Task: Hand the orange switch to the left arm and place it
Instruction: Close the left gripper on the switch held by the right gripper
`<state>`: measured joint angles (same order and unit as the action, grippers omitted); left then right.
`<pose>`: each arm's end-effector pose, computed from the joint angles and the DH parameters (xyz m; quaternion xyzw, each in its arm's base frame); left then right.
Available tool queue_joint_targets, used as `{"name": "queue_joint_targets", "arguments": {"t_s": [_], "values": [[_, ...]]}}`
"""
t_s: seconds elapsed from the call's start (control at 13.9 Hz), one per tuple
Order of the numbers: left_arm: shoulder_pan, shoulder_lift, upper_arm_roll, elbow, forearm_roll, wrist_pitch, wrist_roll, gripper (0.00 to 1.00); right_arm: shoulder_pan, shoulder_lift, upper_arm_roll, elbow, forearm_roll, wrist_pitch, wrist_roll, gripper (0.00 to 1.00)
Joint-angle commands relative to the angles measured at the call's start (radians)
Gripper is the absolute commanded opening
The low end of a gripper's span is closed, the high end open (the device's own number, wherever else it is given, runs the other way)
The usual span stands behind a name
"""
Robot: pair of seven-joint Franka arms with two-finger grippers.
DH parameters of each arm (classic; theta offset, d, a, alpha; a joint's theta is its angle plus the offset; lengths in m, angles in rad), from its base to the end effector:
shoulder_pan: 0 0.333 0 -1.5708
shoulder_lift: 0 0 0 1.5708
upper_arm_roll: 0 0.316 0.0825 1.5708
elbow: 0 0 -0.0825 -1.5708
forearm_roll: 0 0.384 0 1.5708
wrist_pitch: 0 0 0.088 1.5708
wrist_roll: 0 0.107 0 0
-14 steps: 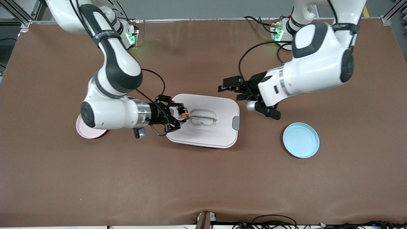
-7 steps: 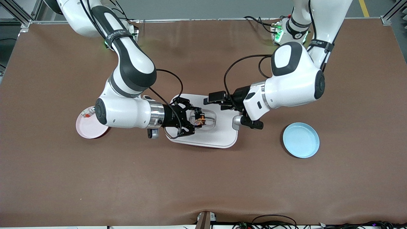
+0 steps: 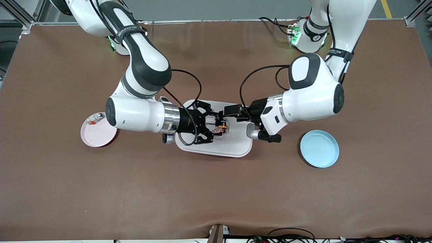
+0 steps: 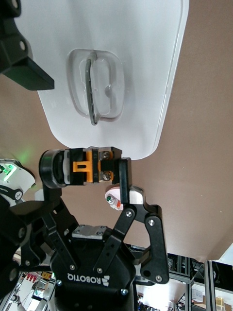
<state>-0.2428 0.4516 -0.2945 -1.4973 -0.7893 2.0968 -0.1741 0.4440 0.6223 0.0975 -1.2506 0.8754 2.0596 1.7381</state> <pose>0.6067 -0.3610 0.4521 0.9118 0.0177 -0.0740 0.4035 0.6358 0.4071 0.4395 -0.6367 0.6437 0.3426 0.2506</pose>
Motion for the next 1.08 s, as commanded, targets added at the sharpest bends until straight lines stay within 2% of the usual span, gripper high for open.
{"name": "queue_joint_targets", "arguments": {"t_s": [0.0, 0.36, 0.94, 1.01], "values": [[0.000, 0.016, 0.002, 0.015, -0.005, 0.017, 0.015, 1.00, 0.013, 0.030, -0.009, 0.037, 0.043, 0.001, 0.027, 0.00], [0.000, 0.024, 0.005, 0.015, -0.004, 0.046, 0.016, 1.00, 0.038, 0.033, -0.010, 0.037, 0.068, 0.057, 0.087, 0.00], [0.010, 0.052, 0.014, 0.029, -0.004, 0.068, 0.074, 1.00, 0.061, 0.037, -0.010, 0.037, 0.068, 0.070, 0.103, 0.00], [0.010, 0.050, 0.014, 0.029, -0.004, 0.068, 0.074, 0.76, 0.061, 0.037, -0.010, 0.036, 0.068, 0.073, 0.103, 0.00]]}}
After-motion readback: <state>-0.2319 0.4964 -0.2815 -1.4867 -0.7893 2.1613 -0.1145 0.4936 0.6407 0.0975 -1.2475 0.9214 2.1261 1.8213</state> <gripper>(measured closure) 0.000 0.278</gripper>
